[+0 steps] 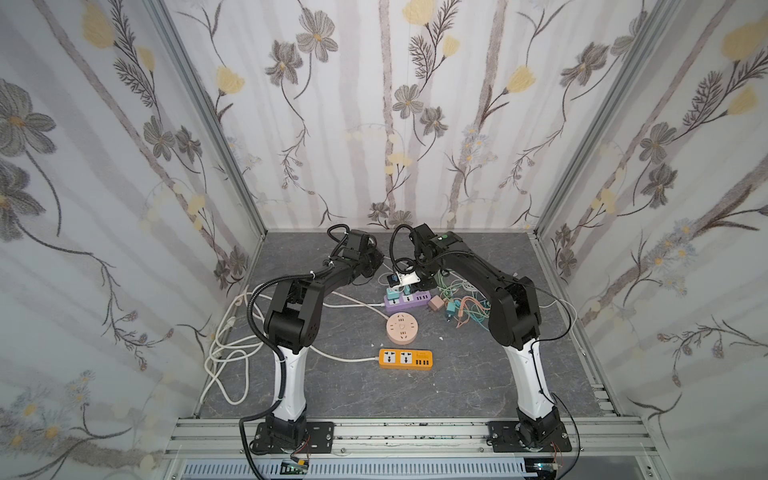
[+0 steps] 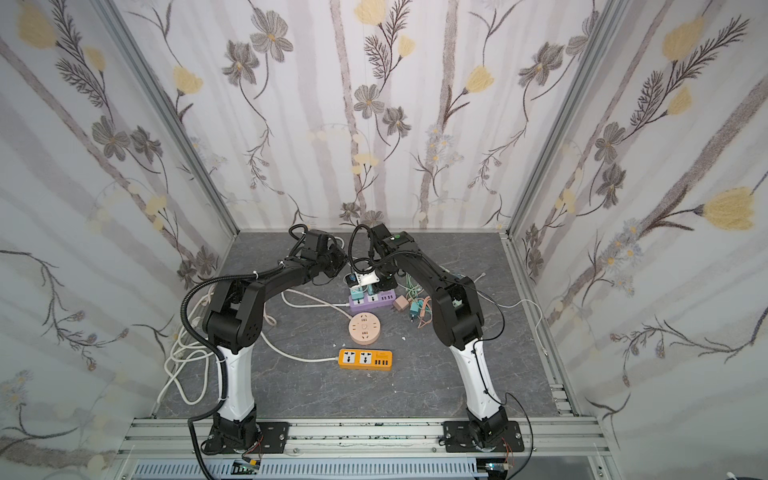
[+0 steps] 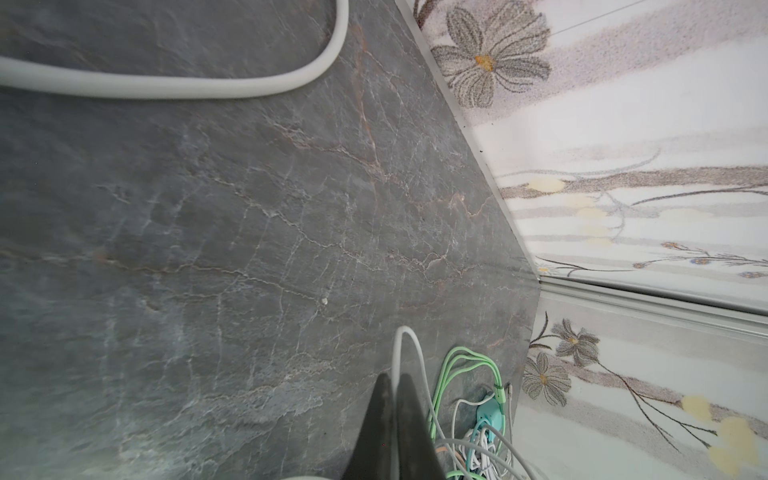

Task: Insert the plug
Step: 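Bring the teal charger with the right gripper above the purple strip socket, then press the teal charger into the purple strip and open the right gripper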

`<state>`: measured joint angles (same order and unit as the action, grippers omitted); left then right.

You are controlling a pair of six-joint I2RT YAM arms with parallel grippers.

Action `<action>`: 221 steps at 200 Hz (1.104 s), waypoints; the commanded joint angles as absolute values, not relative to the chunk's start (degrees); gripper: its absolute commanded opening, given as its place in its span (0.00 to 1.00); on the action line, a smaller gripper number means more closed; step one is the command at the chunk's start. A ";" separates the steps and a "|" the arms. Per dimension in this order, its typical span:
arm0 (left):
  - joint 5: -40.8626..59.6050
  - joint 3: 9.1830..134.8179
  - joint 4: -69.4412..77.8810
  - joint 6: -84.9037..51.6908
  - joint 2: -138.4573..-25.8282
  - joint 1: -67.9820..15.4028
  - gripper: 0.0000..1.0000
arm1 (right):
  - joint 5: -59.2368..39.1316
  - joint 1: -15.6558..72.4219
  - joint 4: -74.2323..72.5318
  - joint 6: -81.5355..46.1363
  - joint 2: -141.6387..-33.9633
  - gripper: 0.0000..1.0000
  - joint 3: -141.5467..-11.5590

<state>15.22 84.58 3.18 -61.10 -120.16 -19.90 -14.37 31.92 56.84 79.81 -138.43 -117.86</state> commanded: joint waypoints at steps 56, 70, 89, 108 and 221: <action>16.08 84.11 4.02 -61.96 -120.48 -19.34 0.00 | -15.47 32.42 55.20 80.65 -139.79 0.00 -117.60; 16.09 84.03 4.06 -61.96 -120.54 -19.35 0.00 | -15.54 32.49 54.92 80.53 -140.00 0.00 -117.10; 16.08 83.94 3.91 -61.88 -120.50 -19.36 0.00 | -15.47 32.43 55.04 80.53 -140.18 0.00 -116.63; 15.95 83.82 3.63 -61.80 -120.41 -19.39 0.00 | -15.53 32.45 55.98 80.29 -140.41 0.00 -116.37; 18.02 80.50 -0.27 -57.40 -117.35 -20.00 0.00 | -10.52 36.04 67.68 69.21 -140.51 0.00 -113.15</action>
